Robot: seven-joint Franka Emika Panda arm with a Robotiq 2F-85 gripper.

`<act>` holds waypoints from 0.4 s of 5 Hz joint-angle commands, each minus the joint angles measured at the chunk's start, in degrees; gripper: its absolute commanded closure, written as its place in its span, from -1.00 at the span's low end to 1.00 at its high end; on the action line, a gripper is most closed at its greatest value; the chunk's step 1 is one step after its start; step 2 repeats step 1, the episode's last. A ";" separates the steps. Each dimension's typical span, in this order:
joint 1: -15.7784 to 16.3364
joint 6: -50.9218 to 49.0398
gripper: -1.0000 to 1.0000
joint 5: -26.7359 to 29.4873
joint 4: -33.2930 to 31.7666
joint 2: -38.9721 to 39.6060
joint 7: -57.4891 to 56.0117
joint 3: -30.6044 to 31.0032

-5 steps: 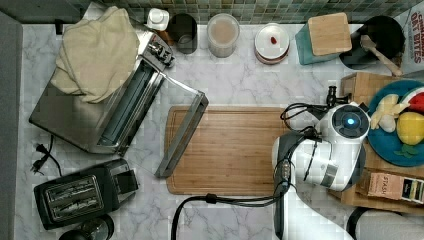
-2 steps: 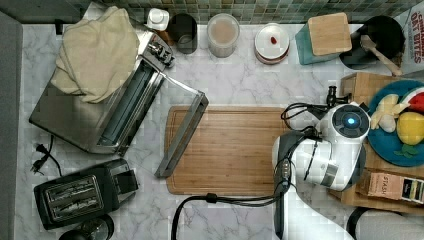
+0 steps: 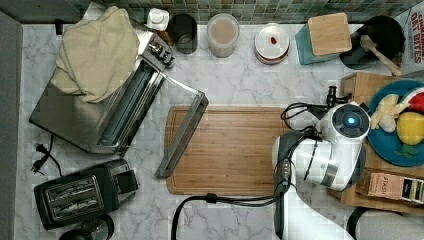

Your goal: Close the drawer.

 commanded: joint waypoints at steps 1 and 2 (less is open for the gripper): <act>-6.86 -2.00 1.00 -0.19 5.21 -2.40 -2.94 -6.60; -6.86 -2.00 1.00 -0.19 5.21 -2.40 -2.94 -6.60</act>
